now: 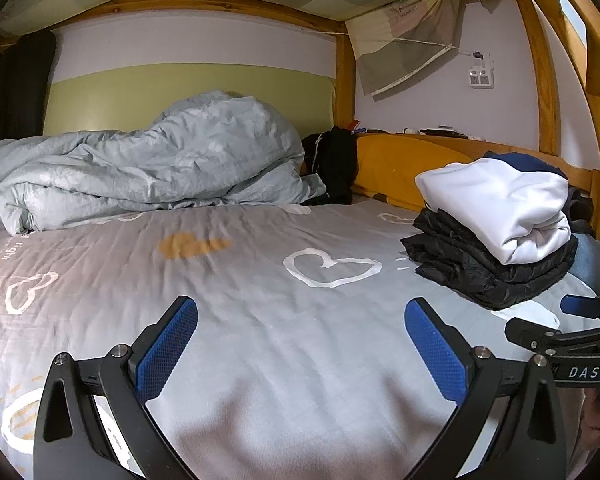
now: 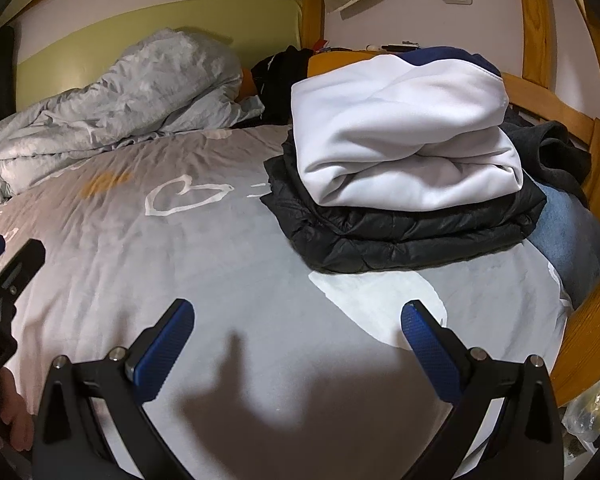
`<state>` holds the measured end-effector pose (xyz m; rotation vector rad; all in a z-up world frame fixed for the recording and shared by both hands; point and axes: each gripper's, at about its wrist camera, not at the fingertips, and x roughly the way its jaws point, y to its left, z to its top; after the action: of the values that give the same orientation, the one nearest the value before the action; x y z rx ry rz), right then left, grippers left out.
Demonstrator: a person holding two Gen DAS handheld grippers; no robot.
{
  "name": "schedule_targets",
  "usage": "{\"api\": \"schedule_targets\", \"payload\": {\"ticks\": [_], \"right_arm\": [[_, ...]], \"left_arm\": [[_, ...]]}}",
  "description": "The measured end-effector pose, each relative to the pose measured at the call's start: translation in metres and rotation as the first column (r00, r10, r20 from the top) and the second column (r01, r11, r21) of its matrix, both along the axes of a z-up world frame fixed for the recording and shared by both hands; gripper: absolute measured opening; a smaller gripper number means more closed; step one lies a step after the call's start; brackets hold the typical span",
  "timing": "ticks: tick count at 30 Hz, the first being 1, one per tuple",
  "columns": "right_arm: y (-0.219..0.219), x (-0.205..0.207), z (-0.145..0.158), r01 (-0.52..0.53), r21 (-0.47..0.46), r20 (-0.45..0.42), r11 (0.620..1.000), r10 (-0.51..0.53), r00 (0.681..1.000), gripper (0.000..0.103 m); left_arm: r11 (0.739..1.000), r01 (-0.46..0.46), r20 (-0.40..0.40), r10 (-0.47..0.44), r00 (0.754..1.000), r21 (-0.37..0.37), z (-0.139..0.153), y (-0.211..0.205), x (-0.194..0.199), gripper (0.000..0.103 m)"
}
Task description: Fold large clothes
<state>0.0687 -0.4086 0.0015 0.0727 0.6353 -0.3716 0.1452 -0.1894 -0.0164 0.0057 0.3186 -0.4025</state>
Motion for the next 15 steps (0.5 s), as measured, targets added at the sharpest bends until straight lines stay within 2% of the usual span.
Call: {"api": "schedule_targets", "payload": {"ticks": [15], "right_arm": [[0.0008, -0.0006, -0.0004, 0.007, -0.001, 0.003, 1.0, -0.007, 1.0, 0.103]], "left_arm": [[1.0, -0.003, -0.001, 0.003, 1.0, 0.001, -0.0001, 0.0, -0.0007, 0.103]]}}
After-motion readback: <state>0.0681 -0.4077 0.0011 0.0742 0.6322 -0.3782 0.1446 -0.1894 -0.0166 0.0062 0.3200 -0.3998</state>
